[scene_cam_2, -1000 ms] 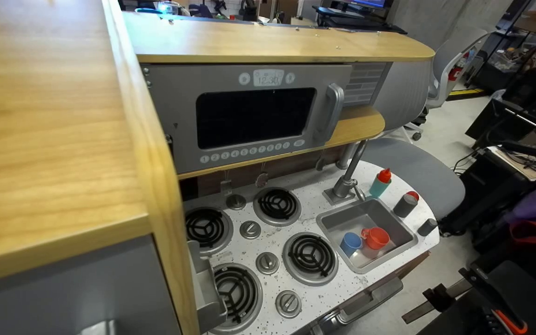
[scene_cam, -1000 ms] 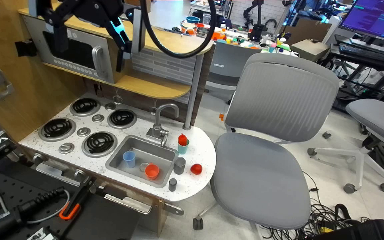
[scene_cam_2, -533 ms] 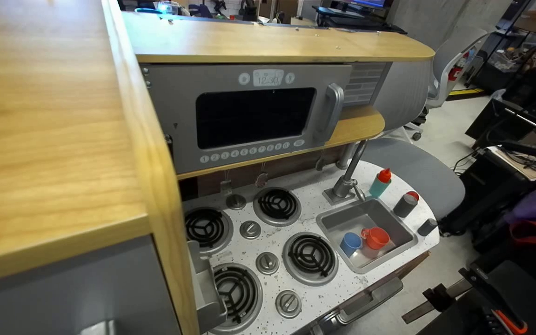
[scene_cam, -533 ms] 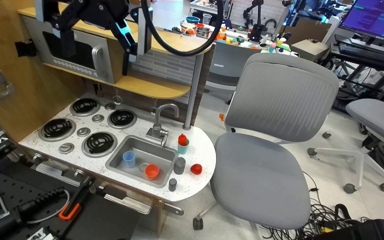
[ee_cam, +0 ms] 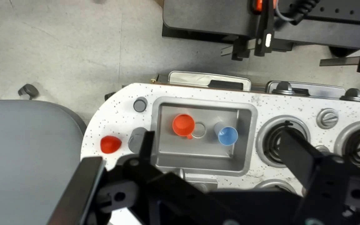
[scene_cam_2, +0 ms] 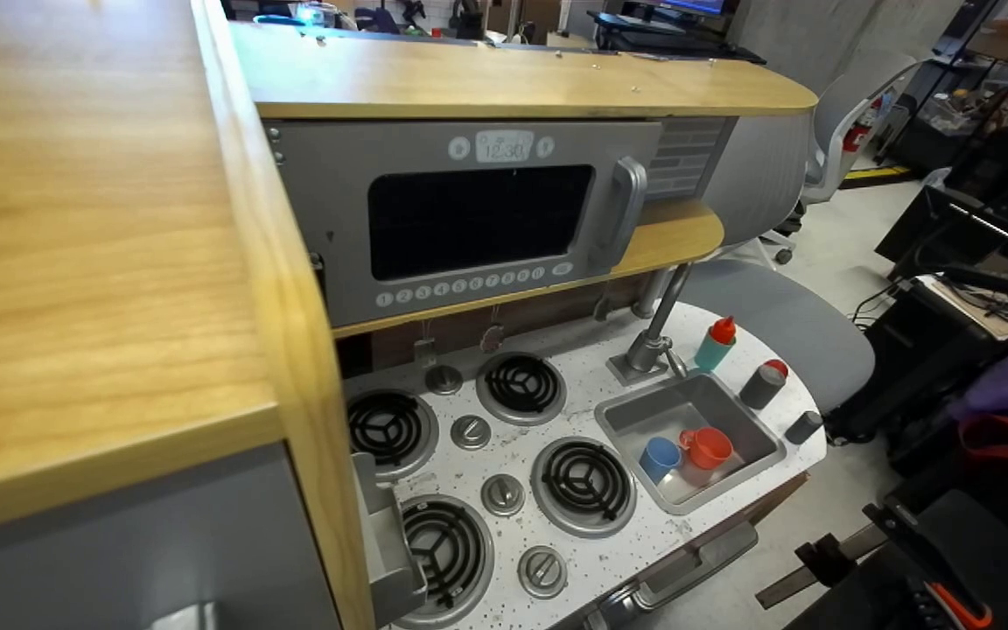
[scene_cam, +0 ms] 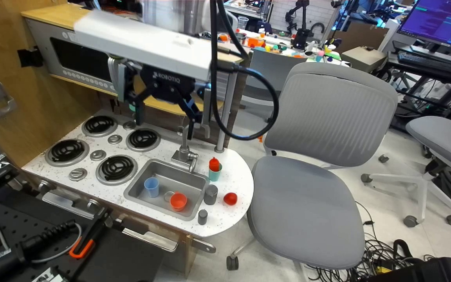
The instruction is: Put the grey thing in the orange cup
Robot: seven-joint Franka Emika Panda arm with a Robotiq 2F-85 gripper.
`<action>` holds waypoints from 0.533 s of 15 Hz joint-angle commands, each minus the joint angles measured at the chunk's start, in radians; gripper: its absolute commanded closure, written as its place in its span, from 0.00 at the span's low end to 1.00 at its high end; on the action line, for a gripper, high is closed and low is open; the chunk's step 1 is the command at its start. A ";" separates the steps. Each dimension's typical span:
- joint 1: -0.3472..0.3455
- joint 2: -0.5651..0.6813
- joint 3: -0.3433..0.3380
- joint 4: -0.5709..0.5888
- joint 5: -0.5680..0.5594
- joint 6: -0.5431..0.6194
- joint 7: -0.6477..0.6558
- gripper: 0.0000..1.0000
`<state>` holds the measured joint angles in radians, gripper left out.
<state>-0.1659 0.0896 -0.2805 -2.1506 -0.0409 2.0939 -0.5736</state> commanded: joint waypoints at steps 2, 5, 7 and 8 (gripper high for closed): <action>-0.061 0.203 0.026 0.107 -0.024 0.027 0.035 0.00; -0.099 0.299 0.038 0.143 -0.034 0.121 0.017 0.00; -0.124 0.362 0.047 0.163 -0.051 0.217 0.007 0.00; -0.144 0.385 0.055 0.163 -0.046 0.267 -0.008 0.00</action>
<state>-0.2529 0.3923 -0.2593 -2.0349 -0.0629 2.2610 -0.5592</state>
